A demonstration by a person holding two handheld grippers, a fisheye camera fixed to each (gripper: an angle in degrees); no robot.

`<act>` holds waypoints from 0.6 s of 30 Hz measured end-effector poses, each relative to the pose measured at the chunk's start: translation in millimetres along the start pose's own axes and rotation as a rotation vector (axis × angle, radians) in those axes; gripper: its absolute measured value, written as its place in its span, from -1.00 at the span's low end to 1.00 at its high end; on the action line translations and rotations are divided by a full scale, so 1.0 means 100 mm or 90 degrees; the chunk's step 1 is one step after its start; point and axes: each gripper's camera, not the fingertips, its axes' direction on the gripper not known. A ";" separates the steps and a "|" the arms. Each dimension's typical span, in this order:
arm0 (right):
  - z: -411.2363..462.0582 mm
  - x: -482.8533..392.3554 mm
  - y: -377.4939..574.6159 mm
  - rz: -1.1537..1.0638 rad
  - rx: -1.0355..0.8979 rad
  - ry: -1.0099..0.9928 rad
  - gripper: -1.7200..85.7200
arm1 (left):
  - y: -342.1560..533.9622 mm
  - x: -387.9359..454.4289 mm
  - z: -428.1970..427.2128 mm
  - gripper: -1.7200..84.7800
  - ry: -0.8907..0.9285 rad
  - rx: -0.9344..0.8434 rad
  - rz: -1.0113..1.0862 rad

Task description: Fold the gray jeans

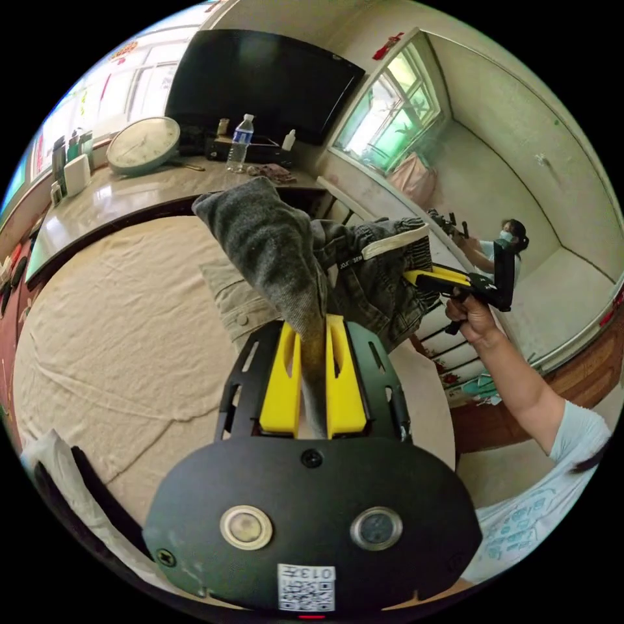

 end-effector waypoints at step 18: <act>1.31 0.58 -0.06 0.035 -0.015 -0.042 -0.62 | 0.19 -0.34 0.98 -0.72 0.001 0.012 -0.130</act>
